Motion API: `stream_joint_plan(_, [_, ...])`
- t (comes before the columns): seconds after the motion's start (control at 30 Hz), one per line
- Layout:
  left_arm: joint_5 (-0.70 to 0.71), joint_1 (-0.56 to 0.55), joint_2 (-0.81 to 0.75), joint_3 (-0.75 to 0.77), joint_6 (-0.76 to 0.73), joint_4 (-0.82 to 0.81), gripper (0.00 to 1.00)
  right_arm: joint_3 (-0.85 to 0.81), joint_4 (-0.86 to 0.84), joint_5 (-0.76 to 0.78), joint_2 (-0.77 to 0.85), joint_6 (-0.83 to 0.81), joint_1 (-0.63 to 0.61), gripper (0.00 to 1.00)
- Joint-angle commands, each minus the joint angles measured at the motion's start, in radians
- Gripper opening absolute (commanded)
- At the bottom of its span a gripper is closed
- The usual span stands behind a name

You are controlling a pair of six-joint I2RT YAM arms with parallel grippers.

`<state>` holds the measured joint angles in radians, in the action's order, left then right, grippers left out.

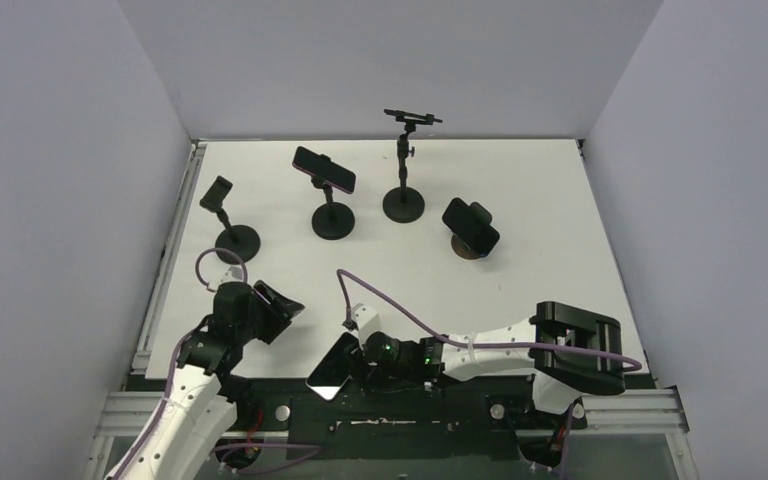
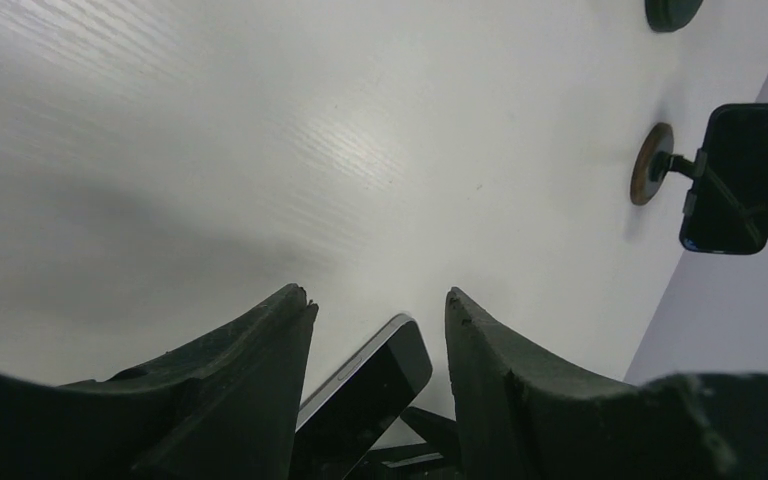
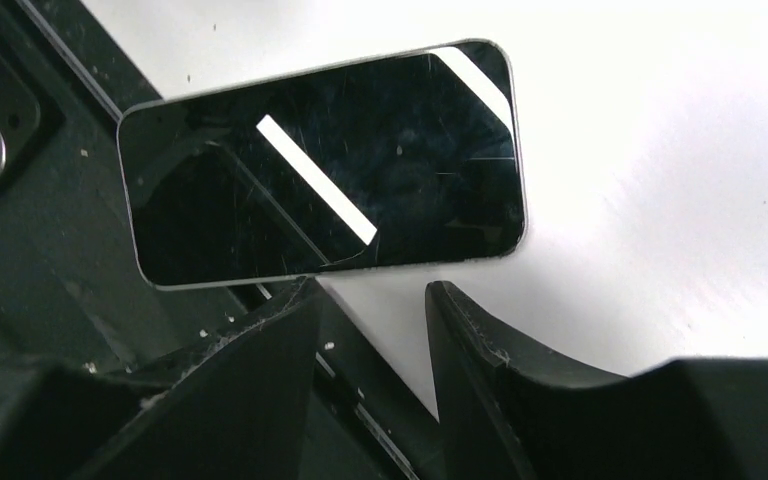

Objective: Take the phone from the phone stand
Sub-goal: Adjust the phone at the center of the board.

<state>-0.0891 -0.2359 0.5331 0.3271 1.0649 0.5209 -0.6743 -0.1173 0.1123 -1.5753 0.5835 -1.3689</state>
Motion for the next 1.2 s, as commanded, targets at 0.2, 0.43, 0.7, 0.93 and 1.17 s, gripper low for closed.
stream_joint_plan(0.2, [0.131,-0.298,0.195,-0.062,0.092,-0.204,0.48,0.014,-0.126,-0.017,-0.049,0.099,0.104,0.45])
stream_joint_plan(0.43, [0.214,-0.456,0.394,-0.06,0.148,-0.372,0.48,-0.025,-0.167,-0.101,-0.096,0.095,0.184,0.44])
stream_joint_plan(0.7, [0.236,-0.472,0.512,-0.044,0.156,-0.488,0.47,-0.058,-0.213,-0.209,-0.148,0.12,0.261,0.44])
stream_joint_plan(0.93, [0.313,-0.471,0.555,-0.015,0.147,-0.581,0.47,-0.081,-0.23,-0.25,-0.163,0.136,0.345,0.44])
stream_joint_plan(1.17, [0.29,-0.396,0.694,0.121,0.04,-0.607,0.47,-0.131,-0.152,-0.246,-0.14,0.084,0.403,0.45])
